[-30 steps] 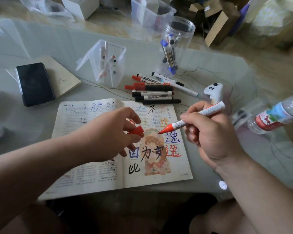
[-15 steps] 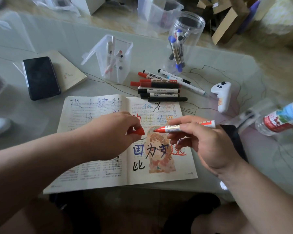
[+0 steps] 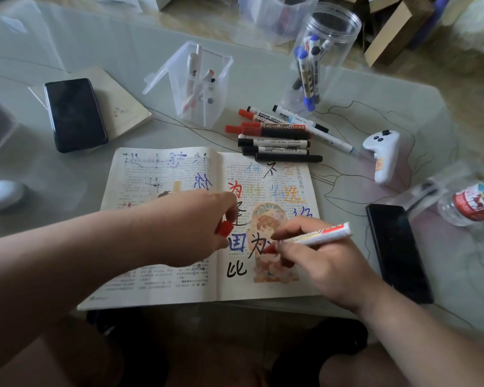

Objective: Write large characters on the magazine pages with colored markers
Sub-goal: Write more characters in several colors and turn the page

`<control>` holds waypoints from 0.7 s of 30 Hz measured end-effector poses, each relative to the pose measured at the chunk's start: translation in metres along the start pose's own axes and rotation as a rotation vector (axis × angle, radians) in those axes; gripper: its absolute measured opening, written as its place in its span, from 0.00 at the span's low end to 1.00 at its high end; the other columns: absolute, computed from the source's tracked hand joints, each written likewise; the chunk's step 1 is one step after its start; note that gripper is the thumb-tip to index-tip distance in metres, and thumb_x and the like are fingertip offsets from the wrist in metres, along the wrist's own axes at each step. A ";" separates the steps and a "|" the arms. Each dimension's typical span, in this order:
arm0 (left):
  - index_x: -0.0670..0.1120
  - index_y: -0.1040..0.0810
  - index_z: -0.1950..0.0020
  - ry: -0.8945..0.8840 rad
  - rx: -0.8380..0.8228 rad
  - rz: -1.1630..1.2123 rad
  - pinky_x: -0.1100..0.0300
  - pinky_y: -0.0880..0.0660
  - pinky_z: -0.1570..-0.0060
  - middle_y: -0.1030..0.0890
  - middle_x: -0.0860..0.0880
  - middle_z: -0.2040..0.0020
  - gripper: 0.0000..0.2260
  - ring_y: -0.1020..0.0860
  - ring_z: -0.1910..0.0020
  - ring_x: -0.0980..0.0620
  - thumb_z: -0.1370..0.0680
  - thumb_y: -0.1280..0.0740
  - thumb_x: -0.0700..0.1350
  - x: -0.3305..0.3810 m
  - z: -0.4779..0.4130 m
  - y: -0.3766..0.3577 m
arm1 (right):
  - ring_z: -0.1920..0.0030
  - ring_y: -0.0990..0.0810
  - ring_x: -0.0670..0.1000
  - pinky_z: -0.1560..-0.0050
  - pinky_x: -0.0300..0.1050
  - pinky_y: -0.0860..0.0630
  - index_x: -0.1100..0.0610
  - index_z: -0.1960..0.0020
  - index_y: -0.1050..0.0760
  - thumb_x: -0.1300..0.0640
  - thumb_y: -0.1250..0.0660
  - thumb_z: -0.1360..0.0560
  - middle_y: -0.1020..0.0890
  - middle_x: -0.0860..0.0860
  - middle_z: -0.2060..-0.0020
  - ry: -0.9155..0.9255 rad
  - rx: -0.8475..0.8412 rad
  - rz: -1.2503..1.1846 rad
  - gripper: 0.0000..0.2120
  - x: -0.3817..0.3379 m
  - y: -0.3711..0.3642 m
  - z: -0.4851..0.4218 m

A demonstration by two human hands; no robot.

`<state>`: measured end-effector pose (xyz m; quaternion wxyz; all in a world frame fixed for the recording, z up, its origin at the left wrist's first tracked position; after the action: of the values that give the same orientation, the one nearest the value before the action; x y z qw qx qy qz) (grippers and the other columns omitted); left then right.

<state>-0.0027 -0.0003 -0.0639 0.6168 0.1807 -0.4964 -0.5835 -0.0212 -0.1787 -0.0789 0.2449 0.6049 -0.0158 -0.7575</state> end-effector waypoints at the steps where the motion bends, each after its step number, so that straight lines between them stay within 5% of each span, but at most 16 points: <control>1: 0.60 0.32 0.46 0.004 -0.001 0.002 0.62 0.29 0.59 0.23 0.60 0.53 0.12 0.24 0.56 0.59 0.22 0.30 0.55 0.000 0.000 0.000 | 0.61 0.16 0.45 0.61 0.37 0.23 0.54 0.56 0.18 0.66 0.29 0.23 0.15 0.47 0.64 0.014 0.004 -0.003 0.08 -0.001 0.002 -0.001; 5: 0.59 0.33 0.48 -0.001 0.016 -0.004 0.61 0.26 0.59 0.22 0.58 0.54 0.12 0.24 0.57 0.59 0.22 0.30 0.56 0.001 -0.001 0.002 | 0.62 0.15 0.46 0.59 0.40 0.21 0.55 0.57 0.17 0.66 0.29 0.24 0.14 0.47 0.64 0.007 0.016 0.037 0.08 0.001 0.001 -0.004; 9: 0.59 0.34 0.48 -0.009 0.001 -0.023 0.59 0.22 0.56 0.22 0.58 0.53 0.11 0.23 0.56 0.57 0.21 0.32 0.56 0.002 -0.002 0.001 | 0.62 0.14 0.52 0.56 0.54 0.16 0.54 0.59 0.19 0.63 0.27 0.25 0.13 0.53 0.63 -0.097 -0.004 0.052 0.06 0.013 -0.007 -0.005; 17: 0.61 0.34 0.37 0.010 0.009 -0.025 0.57 0.21 0.54 0.23 0.59 0.52 0.14 0.23 0.56 0.58 0.20 0.35 0.53 -0.004 -0.003 0.000 | 0.63 0.18 0.45 0.61 0.41 0.21 0.53 0.58 0.21 0.59 0.24 0.28 0.16 0.48 0.64 -0.062 -0.005 0.200 0.06 0.013 -0.006 -0.005; 21: 0.60 0.33 0.35 -0.003 -0.008 -0.035 0.61 0.26 0.60 0.23 0.58 0.51 0.15 0.24 0.58 0.58 0.20 0.37 0.48 -0.002 -0.004 -0.005 | 0.62 0.18 0.49 0.60 0.46 0.21 0.52 0.57 0.20 0.58 0.22 0.29 0.16 0.48 0.64 -0.022 0.004 0.177 0.07 0.015 -0.004 -0.005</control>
<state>-0.0021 -0.0017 -0.0705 0.6065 0.1857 -0.4918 -0.5965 -0.0203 -0.1791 -0.0949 0.3096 0.5931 -0.0732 -0.7396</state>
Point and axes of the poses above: each hand's wrist, its own z-axis away from the middle knuckle, its own y-axis out of the back of the hand, x = y × z, the point moved 8 cm from there along -z, towards the middle knuckle
